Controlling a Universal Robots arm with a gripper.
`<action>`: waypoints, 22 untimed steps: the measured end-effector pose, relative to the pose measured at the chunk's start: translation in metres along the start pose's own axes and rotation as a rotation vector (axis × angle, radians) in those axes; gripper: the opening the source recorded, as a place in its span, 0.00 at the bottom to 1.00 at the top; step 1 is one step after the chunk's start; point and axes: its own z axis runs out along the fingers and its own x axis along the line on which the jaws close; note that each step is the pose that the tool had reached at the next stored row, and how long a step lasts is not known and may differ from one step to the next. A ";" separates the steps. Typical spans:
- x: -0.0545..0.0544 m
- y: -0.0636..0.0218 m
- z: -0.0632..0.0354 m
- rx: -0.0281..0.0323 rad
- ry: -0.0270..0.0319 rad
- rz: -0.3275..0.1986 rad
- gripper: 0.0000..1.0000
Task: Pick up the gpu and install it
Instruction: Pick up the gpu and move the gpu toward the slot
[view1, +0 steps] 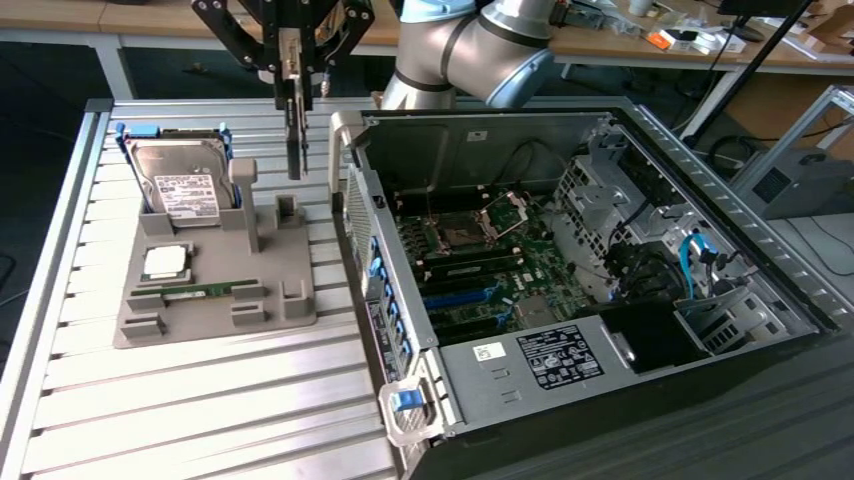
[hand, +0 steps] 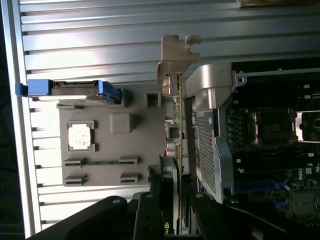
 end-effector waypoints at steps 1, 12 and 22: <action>-0.001 0.0001 0.0000 0.0002 0.0000 0.000 0.27; -0.012 0.0009 0.0003 0.0044 -0.0004 0.000 0.27; -0.019 0.0014 0.0006 0.0078 -0.0007 0.000 0.27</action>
